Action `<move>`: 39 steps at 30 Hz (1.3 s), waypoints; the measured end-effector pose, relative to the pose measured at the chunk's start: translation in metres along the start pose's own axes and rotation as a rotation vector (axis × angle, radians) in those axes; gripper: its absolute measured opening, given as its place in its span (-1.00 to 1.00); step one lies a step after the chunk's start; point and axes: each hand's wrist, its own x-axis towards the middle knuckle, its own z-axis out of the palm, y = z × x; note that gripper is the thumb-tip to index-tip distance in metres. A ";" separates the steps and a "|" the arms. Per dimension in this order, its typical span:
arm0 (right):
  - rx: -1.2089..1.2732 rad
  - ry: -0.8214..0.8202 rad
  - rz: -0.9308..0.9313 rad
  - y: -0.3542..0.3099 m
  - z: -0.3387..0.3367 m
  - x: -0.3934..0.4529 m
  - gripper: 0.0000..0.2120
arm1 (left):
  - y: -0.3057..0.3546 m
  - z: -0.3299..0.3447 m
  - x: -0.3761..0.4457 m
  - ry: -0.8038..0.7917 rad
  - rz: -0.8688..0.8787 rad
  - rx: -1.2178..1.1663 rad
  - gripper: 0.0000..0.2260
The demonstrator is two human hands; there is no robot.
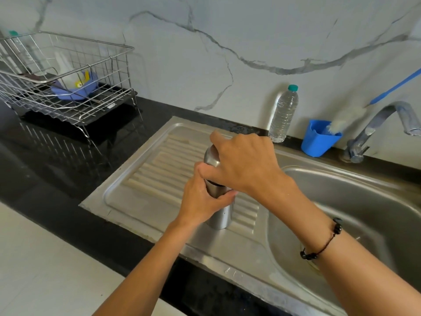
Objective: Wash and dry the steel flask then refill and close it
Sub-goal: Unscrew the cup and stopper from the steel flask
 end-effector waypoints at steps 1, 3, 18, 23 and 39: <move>0.017 0.010 -0.006 0.001 0.001 0.000 -0.62 | -0.001 0.000 0.001 -0.003 0.004 -0.002 -0.39; 0.034 0.039 -0.026 0.004 0.005 -0.001 -0.62 | -0.002 0.000 0.002 -0.007 0.012 0.000 -0.39; 0.160 0.336 -0.212 0.018 0.029 0.010 -0.58 | -0.006 -0.008 0.007 -0.025 0.077 -0.009 -0.46; 0.158 0.310 -0.304 0.024 0.030 0.015 -0.49 | -0.008 -0.009 0.011 -0.048 0.114 -0.025 -0.42; 0.133 -0.307 -0.351 0.043 -0.030 0.019 -0.49 | -0.004 -0.005 0.019 -0.170 0.132 -0.164 -0.36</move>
